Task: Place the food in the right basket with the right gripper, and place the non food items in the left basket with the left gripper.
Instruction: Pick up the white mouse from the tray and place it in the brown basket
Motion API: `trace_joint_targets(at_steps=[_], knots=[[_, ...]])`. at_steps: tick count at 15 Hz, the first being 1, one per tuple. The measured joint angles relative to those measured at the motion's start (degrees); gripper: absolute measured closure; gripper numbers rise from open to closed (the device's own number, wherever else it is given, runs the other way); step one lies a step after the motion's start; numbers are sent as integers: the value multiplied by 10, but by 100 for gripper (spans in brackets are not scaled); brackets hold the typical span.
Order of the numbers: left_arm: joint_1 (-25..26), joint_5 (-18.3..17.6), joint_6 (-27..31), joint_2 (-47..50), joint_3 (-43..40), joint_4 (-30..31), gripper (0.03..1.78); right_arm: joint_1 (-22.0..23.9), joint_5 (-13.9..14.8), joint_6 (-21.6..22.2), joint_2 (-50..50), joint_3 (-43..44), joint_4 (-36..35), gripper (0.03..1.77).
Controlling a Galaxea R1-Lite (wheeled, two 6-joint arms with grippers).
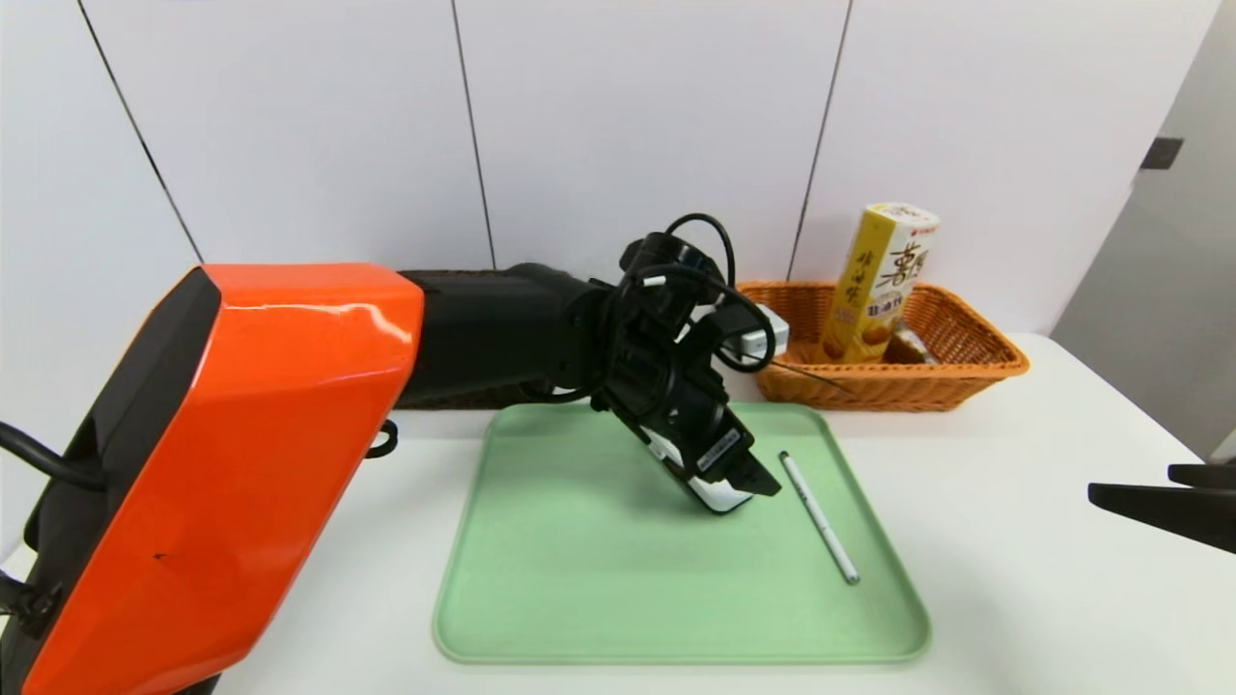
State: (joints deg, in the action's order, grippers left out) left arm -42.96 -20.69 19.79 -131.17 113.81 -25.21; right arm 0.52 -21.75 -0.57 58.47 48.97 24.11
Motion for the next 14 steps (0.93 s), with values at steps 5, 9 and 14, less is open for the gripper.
trace_joint_targets(at_steps=[5, 9, 14], knots=[[-13, 83, -87, 15, 0, 6, 12, 0, -4, 4, 0, -4, -6, 10], [-36, 196, -171, 18, 0, 17, 12, 0, -7, 5, 0, -7, -6, 10], [-49, 249, -261, 20, 0, 10, 12, 0, -15, 7, 0, -19, -19, 10]])
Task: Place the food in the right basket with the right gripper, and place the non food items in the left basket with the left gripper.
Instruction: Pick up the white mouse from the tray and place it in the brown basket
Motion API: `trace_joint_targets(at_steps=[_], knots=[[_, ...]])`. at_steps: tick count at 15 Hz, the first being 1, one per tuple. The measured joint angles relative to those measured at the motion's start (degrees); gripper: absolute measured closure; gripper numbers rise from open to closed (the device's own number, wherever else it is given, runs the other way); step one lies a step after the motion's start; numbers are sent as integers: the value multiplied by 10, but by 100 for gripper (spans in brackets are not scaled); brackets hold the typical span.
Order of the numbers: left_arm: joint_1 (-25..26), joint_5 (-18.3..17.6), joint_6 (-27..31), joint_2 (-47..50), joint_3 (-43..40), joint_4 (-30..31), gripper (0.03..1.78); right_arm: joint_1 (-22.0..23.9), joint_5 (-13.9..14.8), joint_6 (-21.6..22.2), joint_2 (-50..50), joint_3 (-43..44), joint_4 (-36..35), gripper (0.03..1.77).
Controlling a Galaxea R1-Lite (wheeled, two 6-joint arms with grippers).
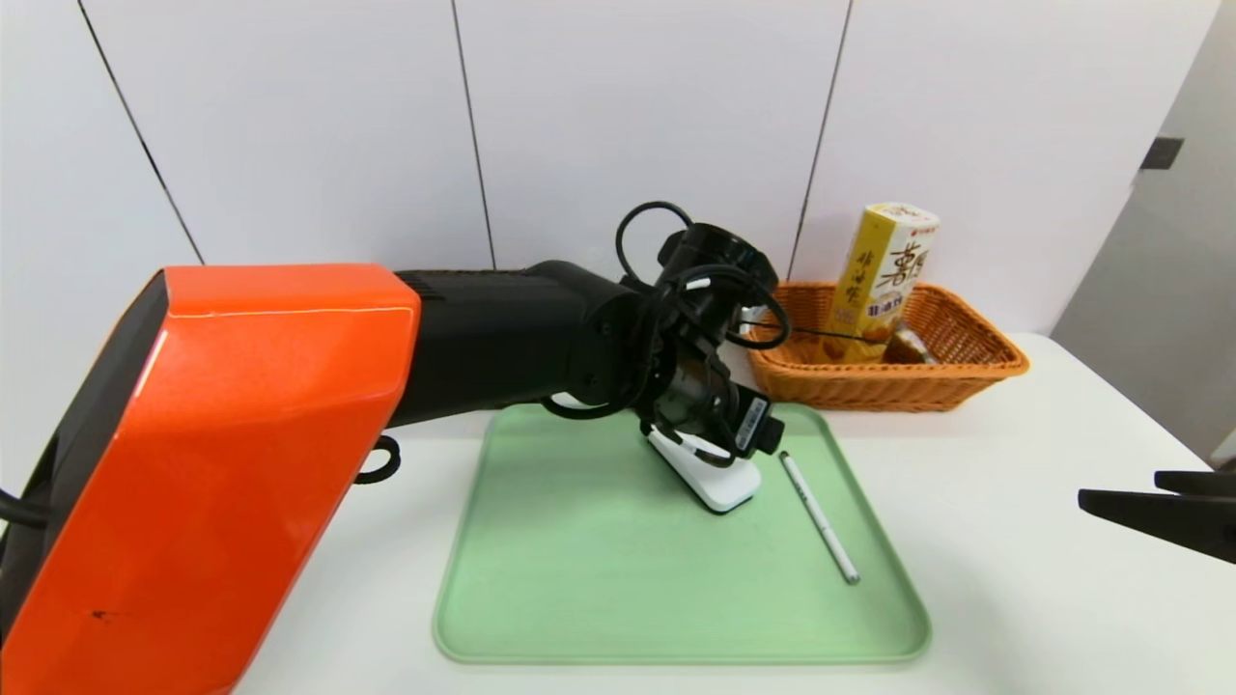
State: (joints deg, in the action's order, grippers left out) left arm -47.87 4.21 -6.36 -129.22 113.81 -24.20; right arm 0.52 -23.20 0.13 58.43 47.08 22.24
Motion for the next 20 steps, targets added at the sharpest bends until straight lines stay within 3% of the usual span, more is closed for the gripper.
trace_joint_targets(at_steps=[6, 8, 20], knots=[[-3, 47, -78, 0, 0, -31, 12, 0, -1, 0, 0, -10, -12, 10], [-12, 64, -123, 0, 0, -52, 12, -1, -15, 0, 1, -10, -13, 10], [-19, 67, -214, 2, 0, -84, 12, 0, -21, 0, 0, -10, -13, 10]])
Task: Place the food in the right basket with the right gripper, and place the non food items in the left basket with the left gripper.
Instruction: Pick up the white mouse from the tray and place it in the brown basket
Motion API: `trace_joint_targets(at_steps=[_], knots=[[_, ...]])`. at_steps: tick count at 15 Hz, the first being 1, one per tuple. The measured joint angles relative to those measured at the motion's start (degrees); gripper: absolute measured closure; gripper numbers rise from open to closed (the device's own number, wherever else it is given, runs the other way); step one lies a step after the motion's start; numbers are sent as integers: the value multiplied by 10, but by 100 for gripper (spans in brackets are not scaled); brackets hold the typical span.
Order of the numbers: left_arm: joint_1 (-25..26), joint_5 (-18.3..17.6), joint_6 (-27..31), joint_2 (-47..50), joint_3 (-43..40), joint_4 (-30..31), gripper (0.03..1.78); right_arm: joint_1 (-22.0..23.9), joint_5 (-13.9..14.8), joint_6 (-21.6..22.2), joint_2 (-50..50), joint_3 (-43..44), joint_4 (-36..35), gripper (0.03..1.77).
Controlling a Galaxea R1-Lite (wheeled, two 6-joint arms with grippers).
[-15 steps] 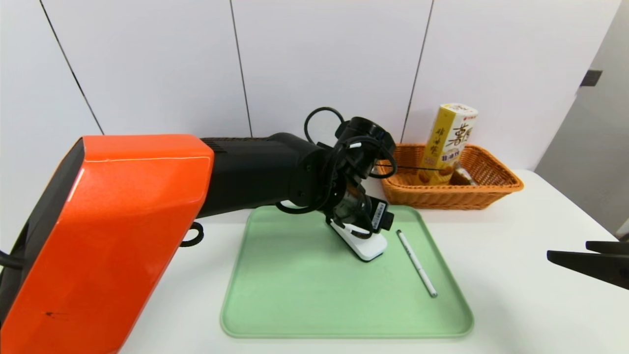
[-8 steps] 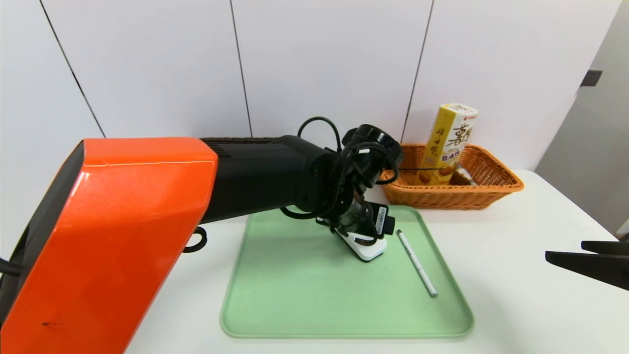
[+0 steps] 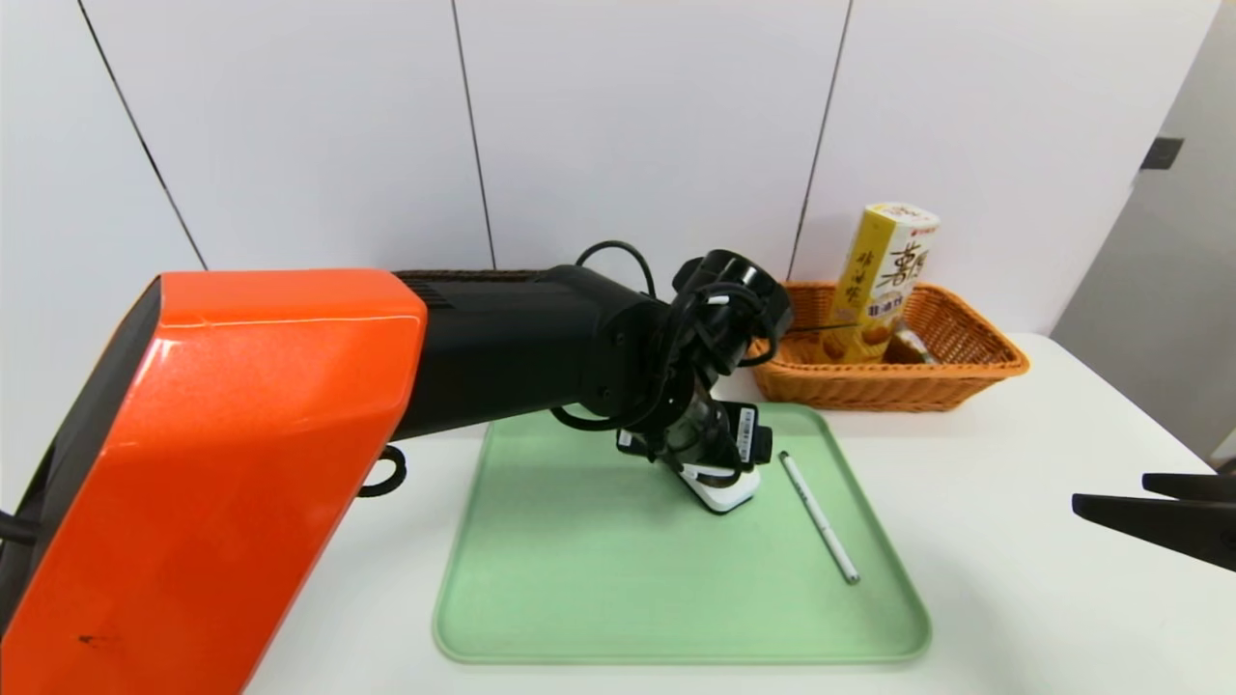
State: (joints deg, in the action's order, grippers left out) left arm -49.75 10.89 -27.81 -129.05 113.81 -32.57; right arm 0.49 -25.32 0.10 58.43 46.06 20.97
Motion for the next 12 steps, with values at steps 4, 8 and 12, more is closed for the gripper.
trace_joint_targets(at_steps=[4, 8, 12], knots=[[0, 2, -16, 0, 0, -1, 12, 0, -1, 0, -1, 0, 0, 9], [0, 14, -14, -3, 0, 5, 12, 0, -1, 1, -2, -3, 0, 9], [-8, 99, 16, -6, 0, 7, 12, 0, -2, 1, -2, -5, -1, 9]])
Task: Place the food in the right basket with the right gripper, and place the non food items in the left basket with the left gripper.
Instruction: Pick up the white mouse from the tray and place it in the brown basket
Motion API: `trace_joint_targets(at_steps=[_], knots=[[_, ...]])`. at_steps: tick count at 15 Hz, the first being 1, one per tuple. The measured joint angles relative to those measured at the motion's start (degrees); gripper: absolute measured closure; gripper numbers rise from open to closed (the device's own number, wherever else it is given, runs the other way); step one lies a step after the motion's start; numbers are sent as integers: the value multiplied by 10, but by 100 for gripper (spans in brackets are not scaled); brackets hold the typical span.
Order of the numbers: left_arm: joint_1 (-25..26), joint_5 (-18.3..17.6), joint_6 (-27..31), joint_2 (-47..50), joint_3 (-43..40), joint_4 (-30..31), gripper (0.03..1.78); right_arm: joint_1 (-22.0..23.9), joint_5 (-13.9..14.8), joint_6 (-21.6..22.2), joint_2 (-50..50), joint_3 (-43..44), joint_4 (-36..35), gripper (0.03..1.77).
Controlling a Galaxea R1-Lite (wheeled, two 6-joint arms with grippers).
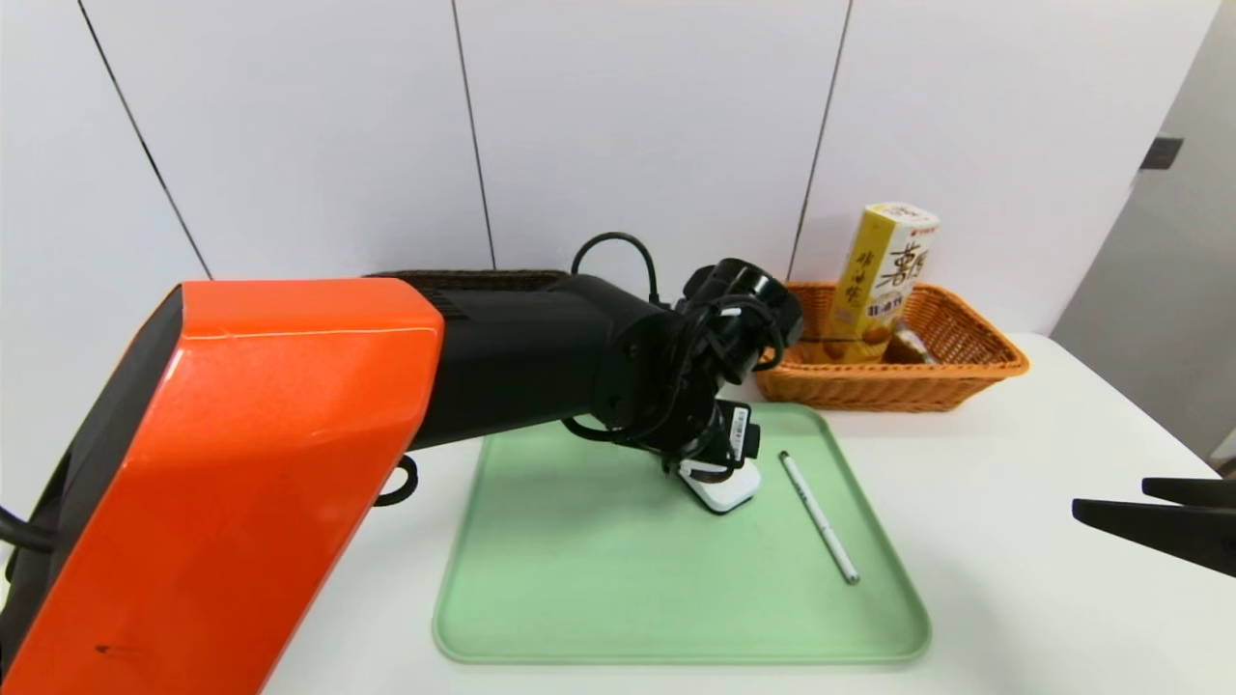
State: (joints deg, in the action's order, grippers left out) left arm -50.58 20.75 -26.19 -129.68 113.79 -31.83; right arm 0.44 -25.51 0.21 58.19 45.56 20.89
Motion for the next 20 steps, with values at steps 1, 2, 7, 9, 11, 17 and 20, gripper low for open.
trace_joint_targets(at_steps=[1, 2, 7, 9, 11, 17, 20], knots=[[-3, 15, 0, 0, 0, 2, 12, 0, -2, 0, 0, 0, 0, 9], [-7, 32, 1, 0, 0, 2, 12, 0, -3, 0, 0, 0, 0, 9], [-40, 101, -5, 4, 0, -2, 12, 0, -3, 0, 0, -7, -14, 9], [-54, 127, -14, 6, 0, -8, 12, 1, -2, 0, -1, -13, -22, 9], [-64, 138, -32, 6, -1, -29, 12, 1, -3, 0, -1, -15, -22, 9], [-68, 135, -99, 7, 0, -68, 12, 0, -3, -2, -1, -15, -24, 9], [-80, 114, -104, 15, 0, -74, 12, 0, -10, -2, -1, -15, -24, 9]])
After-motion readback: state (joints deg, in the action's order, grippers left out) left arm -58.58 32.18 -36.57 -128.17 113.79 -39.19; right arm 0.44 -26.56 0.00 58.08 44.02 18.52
